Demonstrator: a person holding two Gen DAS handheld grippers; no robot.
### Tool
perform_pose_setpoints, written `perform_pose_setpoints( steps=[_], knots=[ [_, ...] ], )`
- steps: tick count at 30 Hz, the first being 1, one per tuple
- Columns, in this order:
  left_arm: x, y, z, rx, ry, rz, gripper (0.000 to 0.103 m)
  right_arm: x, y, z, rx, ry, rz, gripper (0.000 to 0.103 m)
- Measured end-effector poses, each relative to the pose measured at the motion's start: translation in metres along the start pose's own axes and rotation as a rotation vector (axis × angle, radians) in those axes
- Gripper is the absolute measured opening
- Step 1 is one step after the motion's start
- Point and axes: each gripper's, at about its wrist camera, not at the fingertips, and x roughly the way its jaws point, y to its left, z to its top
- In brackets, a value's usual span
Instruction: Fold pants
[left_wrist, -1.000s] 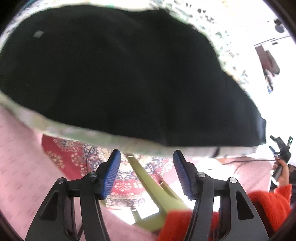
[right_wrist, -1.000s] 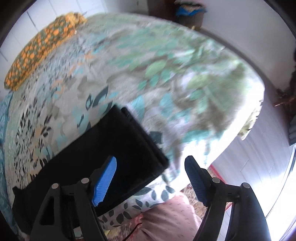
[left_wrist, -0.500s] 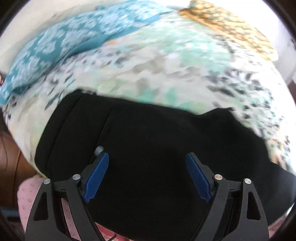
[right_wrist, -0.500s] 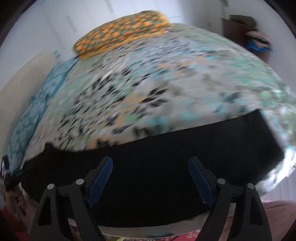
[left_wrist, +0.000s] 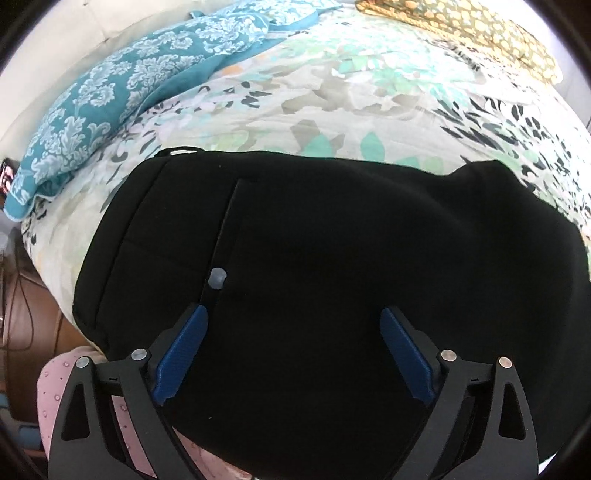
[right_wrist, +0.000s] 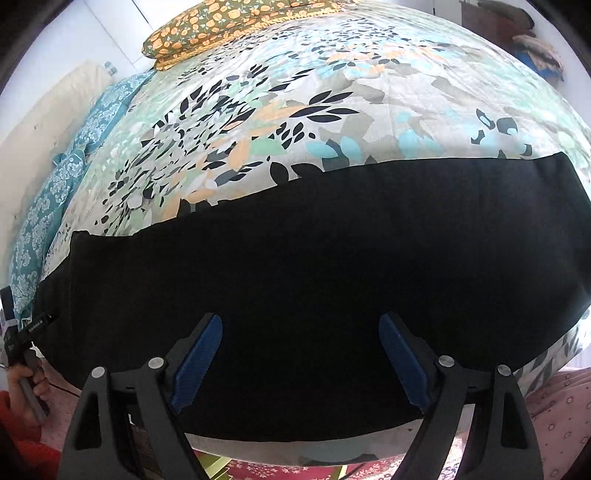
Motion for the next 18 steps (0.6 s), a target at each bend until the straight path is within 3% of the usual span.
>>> perform_pose_setpoints(
  steps=[4, 8, 13, 18],
  knots=[
    [-0.022, 0.005, 0.002, -0.047, -0.100, -0.074, 0.095, 0.003, 0.008, 0.001, -0.034, 0.007, -0.016, 0.095],
    [-0.049, -0.010, 0.000, 0.017, -0.231, -0.085, 0.095, 0.004, 0.009, 0.000, -0.043, 0.010, -0.023, 0.097],
    [-0.036, -0.035, -0.007, 0.109, -0.159, -0.107, 0.095, -0.002, 0.005, 0.001, -0.010, -0.005, -0.011, 0.097],
    [-0.003, -0.039, -0.011, 0.135, -0.013, -0.048, 0.096, -0.033, 0.013, 0.002, -0.040, -0.132, -0.014, 0.097]
  ],
)
